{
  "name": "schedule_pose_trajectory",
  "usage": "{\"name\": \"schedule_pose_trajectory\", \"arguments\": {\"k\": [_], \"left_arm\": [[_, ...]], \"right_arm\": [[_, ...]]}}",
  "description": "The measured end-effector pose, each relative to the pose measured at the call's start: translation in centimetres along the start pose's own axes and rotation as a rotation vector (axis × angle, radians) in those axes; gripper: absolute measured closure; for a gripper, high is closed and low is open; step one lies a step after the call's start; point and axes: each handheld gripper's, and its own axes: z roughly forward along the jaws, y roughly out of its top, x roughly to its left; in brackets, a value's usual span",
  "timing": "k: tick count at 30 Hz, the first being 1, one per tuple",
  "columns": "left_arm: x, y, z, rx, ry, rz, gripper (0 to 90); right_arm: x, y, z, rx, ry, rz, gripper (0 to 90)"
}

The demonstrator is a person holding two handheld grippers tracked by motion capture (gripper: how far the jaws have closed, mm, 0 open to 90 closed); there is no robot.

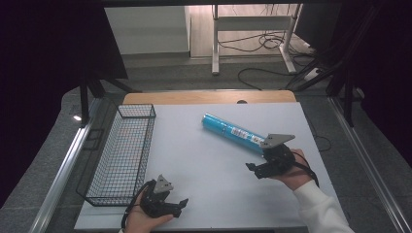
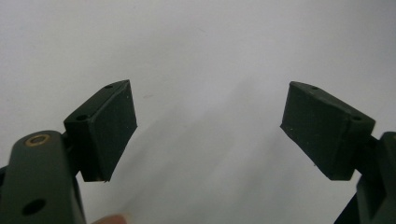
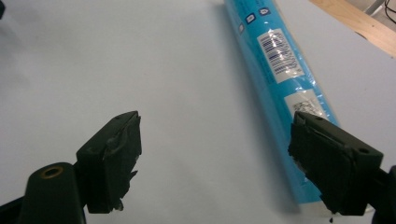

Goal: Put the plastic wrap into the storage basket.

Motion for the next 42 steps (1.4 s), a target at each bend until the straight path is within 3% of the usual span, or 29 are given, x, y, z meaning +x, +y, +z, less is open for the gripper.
{"name": "schedule_pose_trajectory", "arguments": {"k": [19,28,42], "left_arm": [[0.0,-0.1,0.1,0.003,-0.005,0.002,17.7],[-0.1,-0.2,0.1,0.008,-0.006,0.008,17.7],[-0.1,-0.3,0.1,0.008,-0.009,0.008,17.7]], "right_arm": [[-4.1,3.9,3.7,0.104,0.029,-0.008,20.8],[-5.4,4.8,5.3,0.119,0.032,-0.009,21.3],[-7.7,5.8,9.1,0.178,0.012,0.021,22.0]]}}
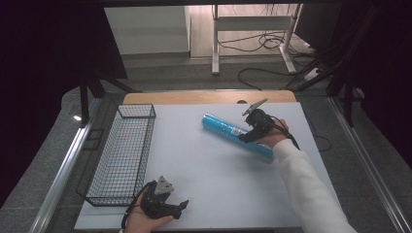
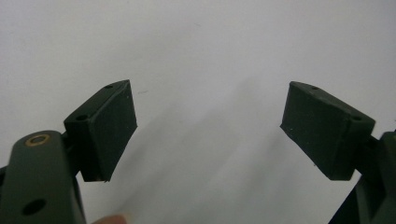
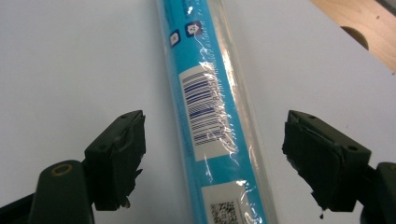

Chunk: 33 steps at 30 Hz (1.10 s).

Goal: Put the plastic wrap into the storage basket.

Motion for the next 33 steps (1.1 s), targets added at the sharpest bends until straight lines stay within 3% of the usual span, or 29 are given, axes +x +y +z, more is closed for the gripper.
{"name": "schedule_pose_trajectory", "arguments": {"k": [15,19,33], "left_arm": [[0.1,-0.1,0.1,0.007,-0.001,0.003,17.7],[0.0,-0.1,0.2,0.013,-0.005,0.011,17.8],[0.0,-0.1,0.3,0.021,-0.004,0.018,17.7]], "right_arm": [[-1.4,0.1,3.9,0.148,0.057,0.003,21.9],[-1.5,-0.2,5.2,0.218,0.081,-0.011,24.6],[-1.7,0.0,6.1,0.286,0.092,-0.047,29.6]]}}
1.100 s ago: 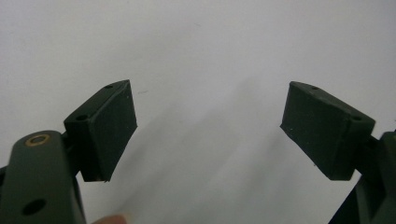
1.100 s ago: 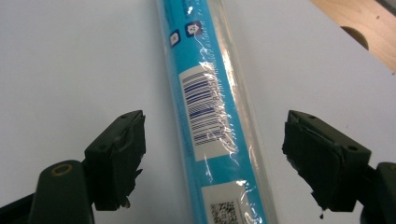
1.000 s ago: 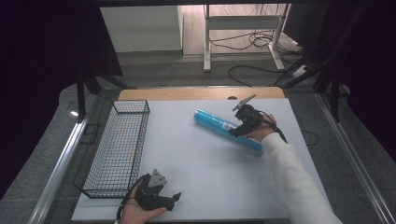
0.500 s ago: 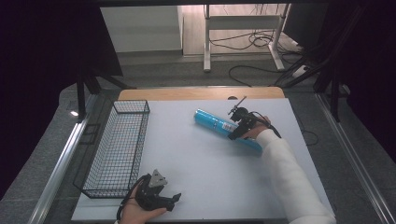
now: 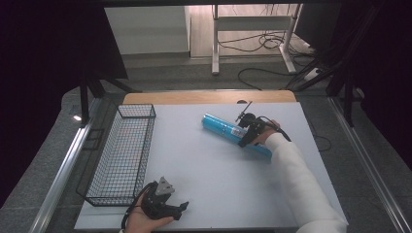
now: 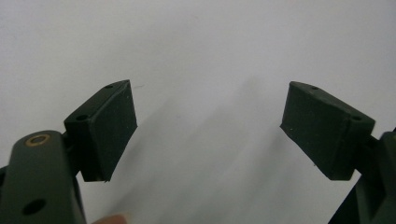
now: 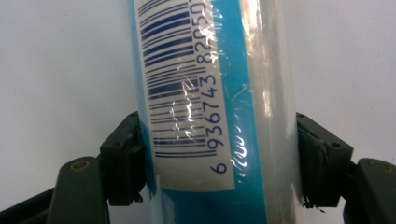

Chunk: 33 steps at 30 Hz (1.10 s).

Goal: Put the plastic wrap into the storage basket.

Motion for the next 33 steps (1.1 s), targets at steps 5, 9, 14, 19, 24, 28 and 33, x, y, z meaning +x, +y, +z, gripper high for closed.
{"name": "schedule_pose_trajectory", "arguments": {"k": [5,9,14,19,24,28,33], "left_arm": [[0.0,0.0,0.1,0.006,-0.004,0.004,17.8],[0.0,0.0,0.0,0.005,-0.004,0.002,17.8],[0.1,0.0,0.0,0.002,-0.003,-0.004,17.8],[0.2,0.0,0.0,0.002,-0.005,-0.003,17.8],[0.2,0.0,-0.1,0.001,-0.004,-0.003,17.9],[0.2,0.0,-0.1,0.001,-0.004,-0.003,17.9],[0.2,0.0,-0.1,-0.001,-0.005,-0.004,17.9]], "right_arm": [[0.1,0.0,0.0,0.000,0.001,-0.003,30.5],[0.2,0.1,0.0,0.011,-0.006,-0.023,31.3],[0.3,0.1,-0.1,0.009,-0.015,-0.028,31.4],[0.6,0.0,-0.2,0.002,0.016,0.009,31.9],[0.8,-0.1,-1.0,-0.041,0.039,0.042,32.2],[0.9,0.0,-1.5,-0.053,0.032,0.045,32.4],[0.6,-0.9,-2.3,-0.076,0.023,0.081,32.6]]}}
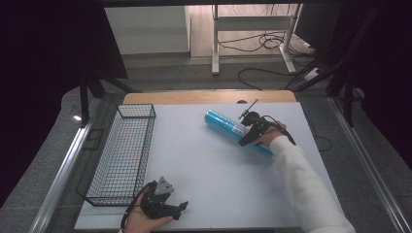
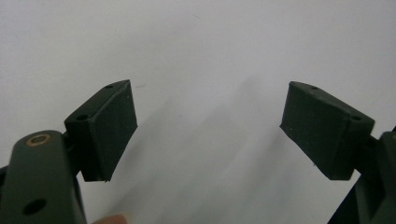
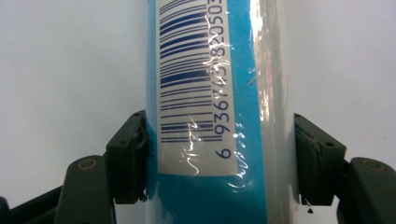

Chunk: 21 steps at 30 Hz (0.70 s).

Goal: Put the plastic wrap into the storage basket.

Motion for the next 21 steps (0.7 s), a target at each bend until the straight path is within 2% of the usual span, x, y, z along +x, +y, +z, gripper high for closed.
{"name": "schedule_pose_trajectory", "arguments": {"k": [1,6,8,11,16,21], "left_arm": [[0.0,0.0,0.0,0.001,0.000,0.000,17.9],[-0.1,0.0,0.1,0.003,-0.001,-0.001,17.9],[-0.1,0.1,0.1,0.004,-0.001,0.000,17.9],[-0.1,0.1,0.1,0.001,-0.002,-0.002,17.9],[-0.1,0.2,0.1,0.000,-0.003,-0.006,17.9],[-0.1,0.3,0.1,-0.015,-0.006,-0.018,17.8]], "right_arm": [[0.0,0.0,0.0,0.000,0.000,0.000,32.6],[0.1,-1.1,-1.4,-0.069,0.029,0.053,32.6],[0.2,-1.2,-1.6,-0.075,0.033,0.061,32.6],[1.1,-2.1,-2.5,-0.123,0.066,0.103,32.6],[2.2,-3.0,-3.2,-0.152,0.084,0.101,32.6],[4.0,-4.6,-4.4,-0.190,0.129,0.114,32.6]]}}
